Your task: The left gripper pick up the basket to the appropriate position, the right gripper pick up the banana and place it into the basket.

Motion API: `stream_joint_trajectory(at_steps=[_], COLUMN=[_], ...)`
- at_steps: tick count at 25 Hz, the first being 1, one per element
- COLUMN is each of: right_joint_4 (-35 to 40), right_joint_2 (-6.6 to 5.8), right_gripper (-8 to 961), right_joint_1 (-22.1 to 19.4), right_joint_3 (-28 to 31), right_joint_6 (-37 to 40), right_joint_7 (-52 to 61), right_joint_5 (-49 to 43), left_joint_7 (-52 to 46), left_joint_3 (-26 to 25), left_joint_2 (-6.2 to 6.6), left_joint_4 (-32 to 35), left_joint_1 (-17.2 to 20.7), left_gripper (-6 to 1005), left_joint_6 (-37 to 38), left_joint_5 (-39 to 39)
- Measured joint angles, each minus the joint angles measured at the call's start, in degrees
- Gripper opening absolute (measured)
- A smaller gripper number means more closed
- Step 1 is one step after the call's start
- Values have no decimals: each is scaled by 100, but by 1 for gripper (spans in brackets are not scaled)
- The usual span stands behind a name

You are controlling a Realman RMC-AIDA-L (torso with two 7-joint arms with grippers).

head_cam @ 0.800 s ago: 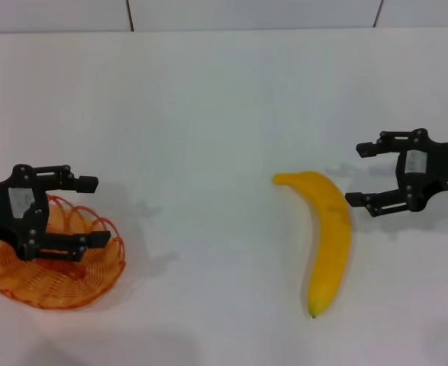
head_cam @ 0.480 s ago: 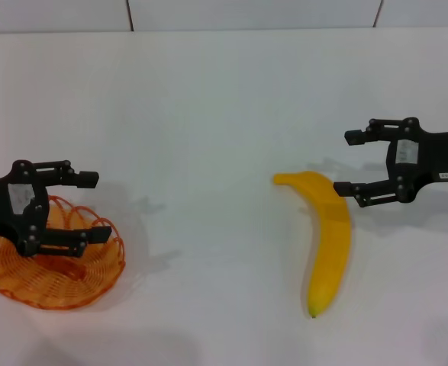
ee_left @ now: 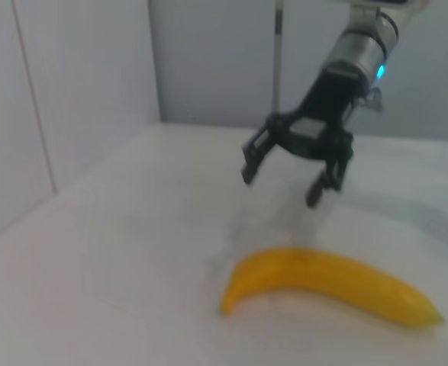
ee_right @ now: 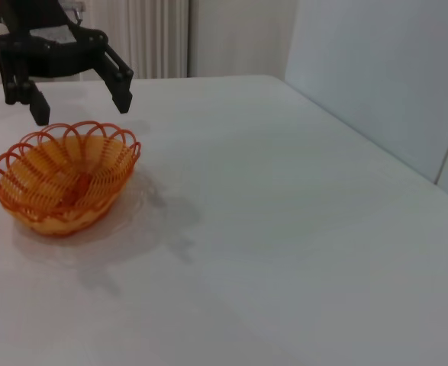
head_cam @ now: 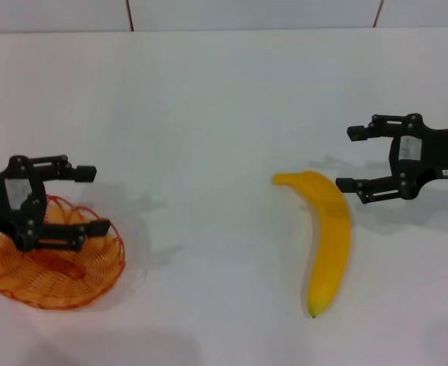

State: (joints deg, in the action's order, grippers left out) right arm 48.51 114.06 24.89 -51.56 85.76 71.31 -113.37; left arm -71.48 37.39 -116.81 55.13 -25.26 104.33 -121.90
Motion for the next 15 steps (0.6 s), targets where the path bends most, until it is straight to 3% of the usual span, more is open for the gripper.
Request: stream_joint_trajectory(at_steps=[3, 7, 13, 15], right_joint_4=[0, 0, 0, 0], right_joint_2=[0, -1, -5, -8], right_gripper=[879, 879, 879, 879], right_joint_1=[-13, -29, -36, -37], right_joint_3=[3, 6, 6, 6], right_joint_6=[-16, -28, -44, -45], right_joint_7=[6, 27, 38, 42], right_joint_5=[-17, -18, -26, -28], left_joint_7=[-181, -1155, -2918, -3870], left_joint_3=[-60, -140, -163, -145], left_joint_2=[3, 4, 4, 67], left_joint_4=[83, 571, 1360, 1721], left_joint_1=[69, 178, 194, 171], left_gripper=[821, 817, 810, 808], left_joint_6=[4, -96, -255, -328], left_joint_5=[347, 678, 524, 280])
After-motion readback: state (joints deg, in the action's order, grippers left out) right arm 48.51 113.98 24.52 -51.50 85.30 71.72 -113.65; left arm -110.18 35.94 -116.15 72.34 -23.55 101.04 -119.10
